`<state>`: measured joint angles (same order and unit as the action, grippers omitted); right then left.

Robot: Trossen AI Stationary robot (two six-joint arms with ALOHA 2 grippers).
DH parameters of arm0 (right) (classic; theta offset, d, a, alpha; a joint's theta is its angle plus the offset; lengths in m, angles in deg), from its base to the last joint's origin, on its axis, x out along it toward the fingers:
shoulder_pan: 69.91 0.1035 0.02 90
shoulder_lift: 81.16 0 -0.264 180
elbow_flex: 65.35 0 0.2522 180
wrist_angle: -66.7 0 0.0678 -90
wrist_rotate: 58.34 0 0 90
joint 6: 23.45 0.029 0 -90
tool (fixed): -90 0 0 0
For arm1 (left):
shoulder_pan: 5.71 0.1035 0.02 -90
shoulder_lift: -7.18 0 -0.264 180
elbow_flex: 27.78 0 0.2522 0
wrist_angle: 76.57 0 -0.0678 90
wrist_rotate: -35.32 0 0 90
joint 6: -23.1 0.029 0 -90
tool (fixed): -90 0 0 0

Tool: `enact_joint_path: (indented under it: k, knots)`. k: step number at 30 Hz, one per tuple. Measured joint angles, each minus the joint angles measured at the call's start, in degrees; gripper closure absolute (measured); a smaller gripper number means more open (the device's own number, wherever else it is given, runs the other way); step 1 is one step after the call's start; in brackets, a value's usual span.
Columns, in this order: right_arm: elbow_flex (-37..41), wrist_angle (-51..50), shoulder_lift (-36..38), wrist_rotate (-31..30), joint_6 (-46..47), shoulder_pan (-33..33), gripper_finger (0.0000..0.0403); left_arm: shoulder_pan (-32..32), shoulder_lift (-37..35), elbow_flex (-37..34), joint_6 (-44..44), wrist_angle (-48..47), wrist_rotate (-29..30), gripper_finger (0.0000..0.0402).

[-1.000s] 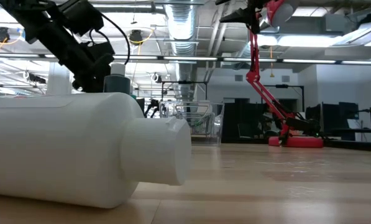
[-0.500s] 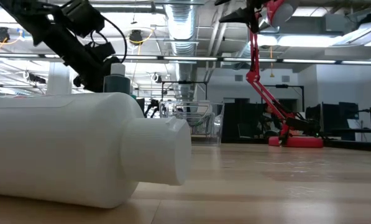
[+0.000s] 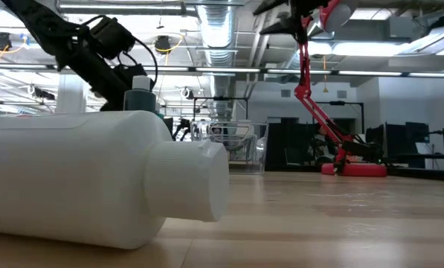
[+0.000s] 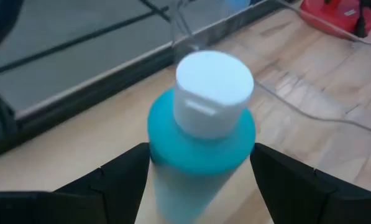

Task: Pick & Place Paint Supplies
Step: Put the light blue paint bottle into the transparent bin

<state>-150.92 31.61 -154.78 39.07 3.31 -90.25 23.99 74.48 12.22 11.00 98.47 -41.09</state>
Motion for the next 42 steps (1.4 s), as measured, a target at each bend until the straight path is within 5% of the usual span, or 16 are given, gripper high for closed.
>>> enact_joint_path:
  k: [26,37,42]
  knots:
    - [-0.11,0.77,-2.58,0.21,0.27,0.55,0.0188,1.17,15.14,0.0,1.16,12.33,0.04,0.0127]
    - [-0.11,0.71,-2.58,0.23,0.25,0.57,0.0188,1.25,14.85,0.0,-1.84,12.02,-0.06,0.0218]
    - [-0.11,0.6,-2.58,0.27,0.25,0.61,0.0188,1.25,13.0,0.0,-3.67,11.76,-1.14,0.0229]
